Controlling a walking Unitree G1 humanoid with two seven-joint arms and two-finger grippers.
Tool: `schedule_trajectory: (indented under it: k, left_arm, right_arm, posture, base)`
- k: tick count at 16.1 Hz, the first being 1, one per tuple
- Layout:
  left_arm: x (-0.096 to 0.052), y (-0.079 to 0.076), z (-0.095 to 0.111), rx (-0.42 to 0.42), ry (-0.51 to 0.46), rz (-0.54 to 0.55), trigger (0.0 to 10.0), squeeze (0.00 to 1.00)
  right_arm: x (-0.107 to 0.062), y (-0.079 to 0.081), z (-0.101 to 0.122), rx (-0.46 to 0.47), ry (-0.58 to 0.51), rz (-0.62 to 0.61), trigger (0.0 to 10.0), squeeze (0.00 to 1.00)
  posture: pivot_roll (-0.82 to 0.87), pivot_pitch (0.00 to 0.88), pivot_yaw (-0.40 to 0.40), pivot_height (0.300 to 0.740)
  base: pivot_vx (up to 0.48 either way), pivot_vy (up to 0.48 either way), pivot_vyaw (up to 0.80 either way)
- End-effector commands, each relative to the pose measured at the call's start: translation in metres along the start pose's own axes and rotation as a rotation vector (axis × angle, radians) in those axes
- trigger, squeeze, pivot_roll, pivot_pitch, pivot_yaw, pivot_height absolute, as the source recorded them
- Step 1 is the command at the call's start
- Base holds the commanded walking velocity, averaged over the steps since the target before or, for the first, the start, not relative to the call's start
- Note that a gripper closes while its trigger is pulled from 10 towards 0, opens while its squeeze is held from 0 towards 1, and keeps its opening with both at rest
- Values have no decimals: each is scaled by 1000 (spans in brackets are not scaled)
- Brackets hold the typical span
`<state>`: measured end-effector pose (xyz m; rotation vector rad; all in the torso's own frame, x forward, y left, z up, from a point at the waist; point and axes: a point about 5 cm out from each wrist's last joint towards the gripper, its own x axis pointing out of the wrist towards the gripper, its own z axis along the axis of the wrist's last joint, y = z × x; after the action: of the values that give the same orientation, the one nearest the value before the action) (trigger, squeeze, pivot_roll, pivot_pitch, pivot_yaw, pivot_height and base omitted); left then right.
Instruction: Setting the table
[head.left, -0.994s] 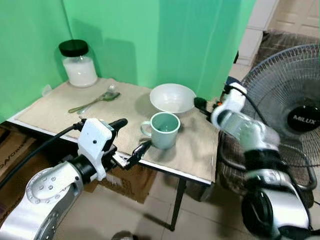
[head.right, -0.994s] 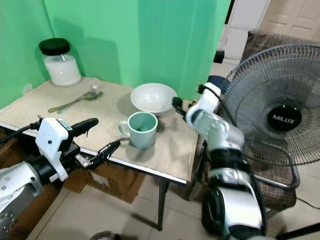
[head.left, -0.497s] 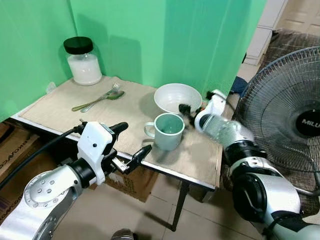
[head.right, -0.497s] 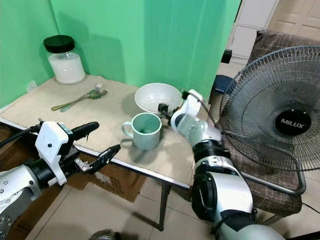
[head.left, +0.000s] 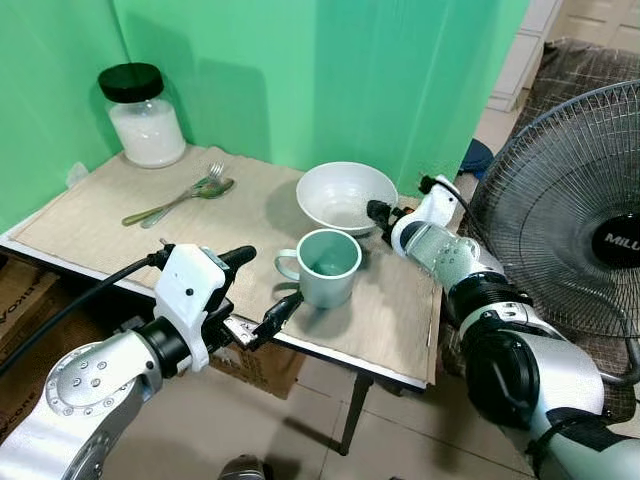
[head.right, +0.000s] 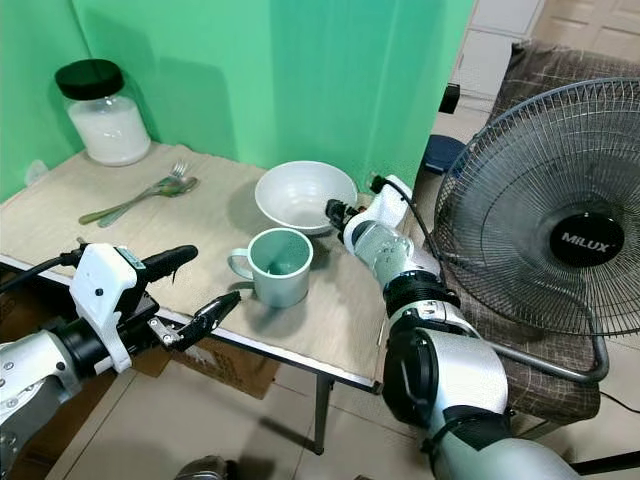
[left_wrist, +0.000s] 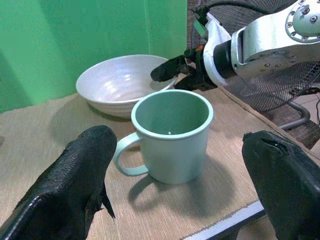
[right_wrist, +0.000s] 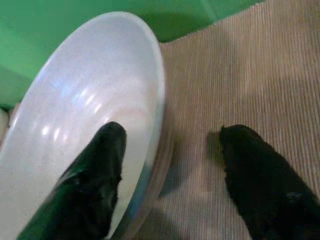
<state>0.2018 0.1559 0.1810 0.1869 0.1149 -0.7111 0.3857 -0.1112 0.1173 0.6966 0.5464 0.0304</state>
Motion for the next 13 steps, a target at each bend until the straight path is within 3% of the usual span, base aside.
schedule_trajectory:
  k: [1, 13]
  left_arm:
    - [1, -2, 2, 16, -7, -18, 10000, 0]
    - [3, -3, 1, 15, -8, -24, 10000, 0]
  right_arm:
    - [0, 1, 4, 26, -11, 10, 0, 0]
    - [0, -1, 2, 11, 11, 9, 0, 0]
  posture:
    - [153, 14, -20, 740]
    - [145, 8, -19, 740]
  base:
    - [0, 0, 0]
    - [0, 0, 0]
